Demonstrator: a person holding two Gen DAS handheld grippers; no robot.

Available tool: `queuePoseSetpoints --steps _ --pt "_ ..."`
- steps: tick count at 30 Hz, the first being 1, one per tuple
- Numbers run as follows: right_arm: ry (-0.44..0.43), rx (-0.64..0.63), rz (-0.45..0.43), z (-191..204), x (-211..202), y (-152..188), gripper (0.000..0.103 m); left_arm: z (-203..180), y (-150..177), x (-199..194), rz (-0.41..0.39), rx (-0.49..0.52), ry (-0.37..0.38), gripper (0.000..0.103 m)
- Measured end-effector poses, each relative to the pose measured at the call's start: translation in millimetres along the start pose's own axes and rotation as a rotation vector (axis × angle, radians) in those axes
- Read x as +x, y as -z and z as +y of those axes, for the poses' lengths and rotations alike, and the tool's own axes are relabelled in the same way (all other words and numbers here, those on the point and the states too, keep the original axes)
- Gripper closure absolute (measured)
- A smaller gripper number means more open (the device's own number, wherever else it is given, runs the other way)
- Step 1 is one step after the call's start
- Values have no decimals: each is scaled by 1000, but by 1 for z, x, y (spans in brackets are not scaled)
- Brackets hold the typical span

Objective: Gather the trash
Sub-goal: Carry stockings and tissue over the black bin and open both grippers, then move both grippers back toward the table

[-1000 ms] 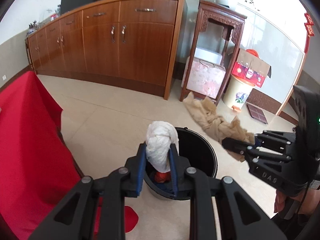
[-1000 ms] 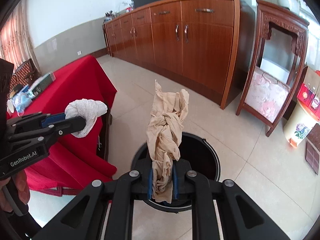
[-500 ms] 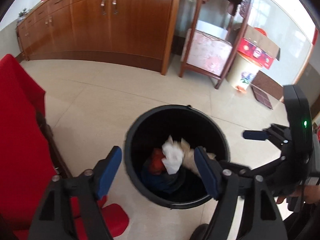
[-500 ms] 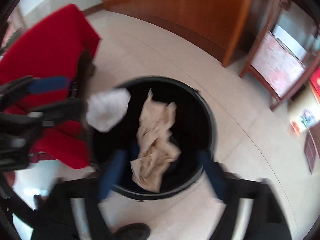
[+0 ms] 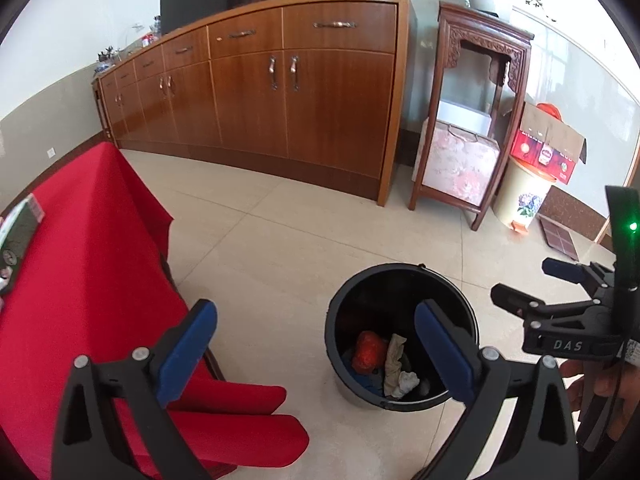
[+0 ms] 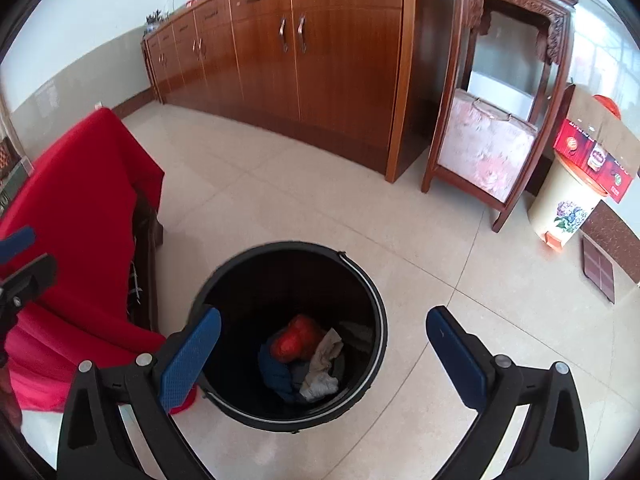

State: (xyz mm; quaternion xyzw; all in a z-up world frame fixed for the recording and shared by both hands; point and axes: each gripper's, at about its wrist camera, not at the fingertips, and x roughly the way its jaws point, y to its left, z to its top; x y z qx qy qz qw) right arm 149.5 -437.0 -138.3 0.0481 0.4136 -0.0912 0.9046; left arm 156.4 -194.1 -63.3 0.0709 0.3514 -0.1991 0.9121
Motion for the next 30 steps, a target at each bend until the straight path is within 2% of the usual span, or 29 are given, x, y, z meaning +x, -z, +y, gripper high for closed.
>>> queuePoseSetpoints --steps 8,19,21,25,30 --pt "-39 -25 -96 44 -45 -7 0 16 2 -25 -47 -27 -62 3" --pt "-131 -78 -166 119 -95 -5 0 72 16 -82 -109 -107 -144 3" --pt "-171 -90 -183 137 -104 -7 0 85 21 -93 -114 -123 -159 3" --pt "-248 -119 -191 174 -116 -11 0 109 36 -111 -125 -162 -216 3" --pt "-281 -222 -171 225 -123 -13 0 151 56 -138 -140 -233 -310 3"
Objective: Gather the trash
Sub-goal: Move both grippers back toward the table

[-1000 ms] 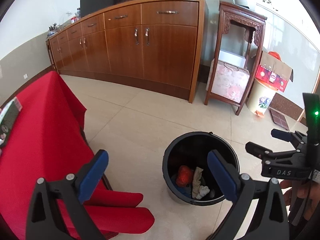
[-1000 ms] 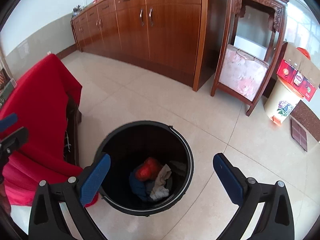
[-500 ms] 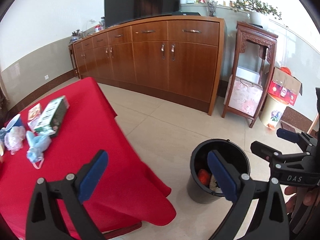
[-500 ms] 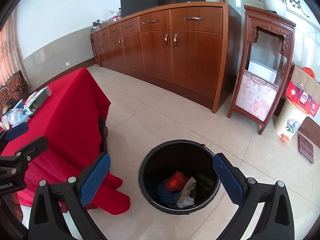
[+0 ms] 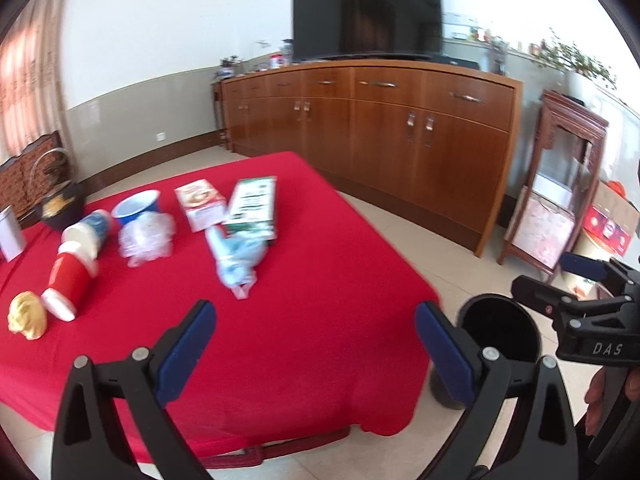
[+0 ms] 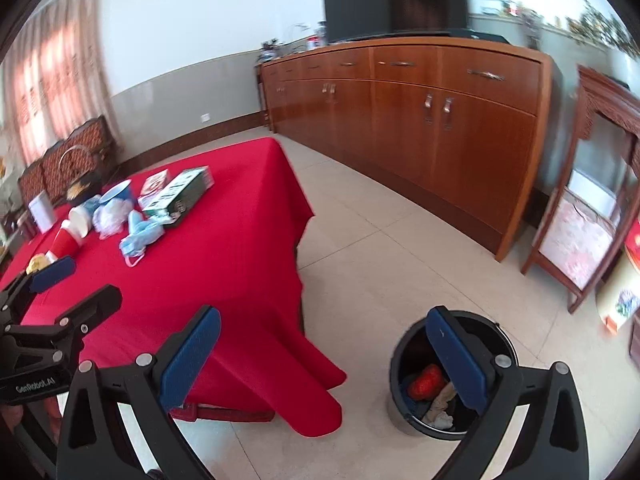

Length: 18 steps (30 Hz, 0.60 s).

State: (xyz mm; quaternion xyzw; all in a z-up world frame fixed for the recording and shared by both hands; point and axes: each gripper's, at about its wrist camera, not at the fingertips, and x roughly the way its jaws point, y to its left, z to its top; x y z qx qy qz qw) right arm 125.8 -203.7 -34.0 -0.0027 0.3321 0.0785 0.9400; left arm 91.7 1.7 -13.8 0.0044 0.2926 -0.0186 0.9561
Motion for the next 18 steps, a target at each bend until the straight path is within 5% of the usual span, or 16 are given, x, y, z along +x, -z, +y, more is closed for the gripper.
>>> queuePoseSetpoints --steps 10,18 --pt "-96 -64 -20 82 17 -16 0 107 19 -25 -9 -159 -162 3" --pt "-139 -129 -12 148 35 -24 0 157 32 -38 -6 -196 -266 3"
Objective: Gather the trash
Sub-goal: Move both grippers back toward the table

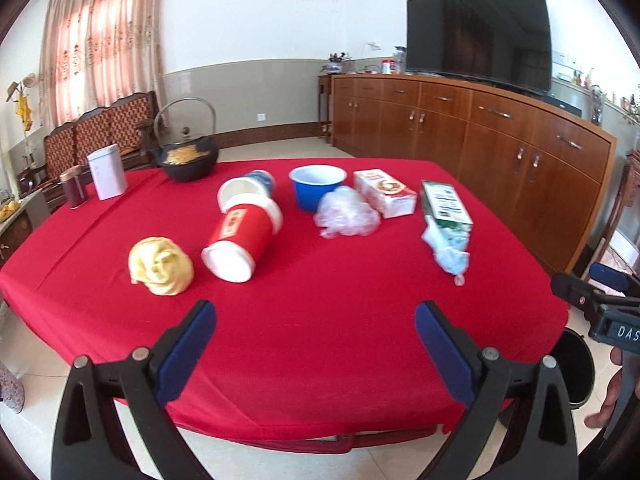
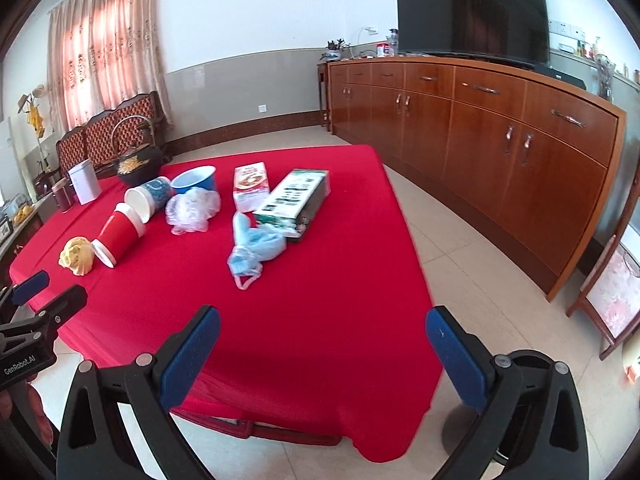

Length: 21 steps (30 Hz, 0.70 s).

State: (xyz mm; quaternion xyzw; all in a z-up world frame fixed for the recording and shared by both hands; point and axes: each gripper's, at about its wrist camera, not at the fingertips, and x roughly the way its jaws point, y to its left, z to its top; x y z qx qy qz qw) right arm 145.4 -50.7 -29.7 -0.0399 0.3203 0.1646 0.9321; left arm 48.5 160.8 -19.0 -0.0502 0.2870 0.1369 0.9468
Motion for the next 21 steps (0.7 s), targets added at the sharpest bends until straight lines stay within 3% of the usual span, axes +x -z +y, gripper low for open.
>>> queuePoseSetpoints --steps 5,21 --pt "-54 -5 25 28 15 -4 0 24 -3 5 0 -13 -30 3" --pt "-59 -63 37 77 48 -15 0 58 -12 34 21 -30 -53 3"
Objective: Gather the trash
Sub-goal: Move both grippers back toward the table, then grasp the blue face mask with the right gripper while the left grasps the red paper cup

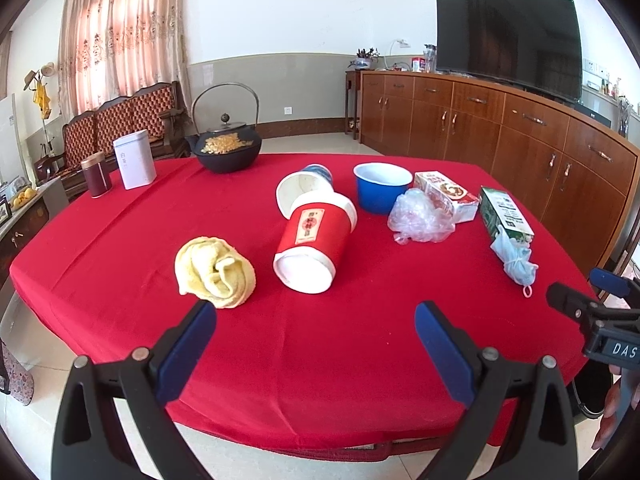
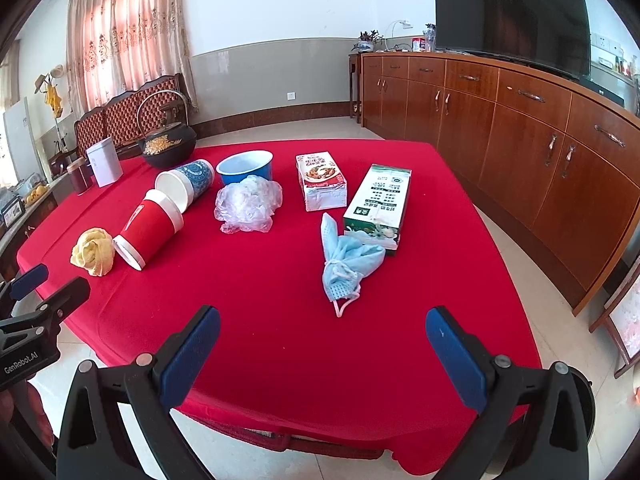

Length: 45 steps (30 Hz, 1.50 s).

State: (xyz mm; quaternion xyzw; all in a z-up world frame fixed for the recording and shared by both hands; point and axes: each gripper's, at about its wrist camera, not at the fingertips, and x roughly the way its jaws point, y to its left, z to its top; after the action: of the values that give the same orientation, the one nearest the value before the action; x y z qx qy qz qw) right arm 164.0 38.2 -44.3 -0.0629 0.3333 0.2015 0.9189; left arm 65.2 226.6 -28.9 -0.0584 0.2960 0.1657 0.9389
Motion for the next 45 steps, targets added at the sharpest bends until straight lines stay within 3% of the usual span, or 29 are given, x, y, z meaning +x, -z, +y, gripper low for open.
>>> queuePoseSetpoints --steps 16,23,31,33,34,35,38,45 --pt "13 13 67 -2 56 -6 6 12 -15 58 58 -14 21 6" --pt "25 28 97 -11 80 -9 16 11 -22 72 52 6 34 7" --pt "8 57 96 -16 91 -15 36 1 -27 84 48 38 34 15" --pt "5 60 92 -17 92 -17 49 1 -27 87 55 40 44 27" --pt "3 61 90 -18 92 -17 54 1 -25 88 67 42 54 41" --pt "-1 66 89 -19 92 -17 61 1 -24 88 69 36 65 43" --pt "-18 84 87 -22 91 -17 69 5 -25 79 50 10 81 43" --pt "-28 107 67 -26 80 -12 70 1 -26 65 30 14 85 43"
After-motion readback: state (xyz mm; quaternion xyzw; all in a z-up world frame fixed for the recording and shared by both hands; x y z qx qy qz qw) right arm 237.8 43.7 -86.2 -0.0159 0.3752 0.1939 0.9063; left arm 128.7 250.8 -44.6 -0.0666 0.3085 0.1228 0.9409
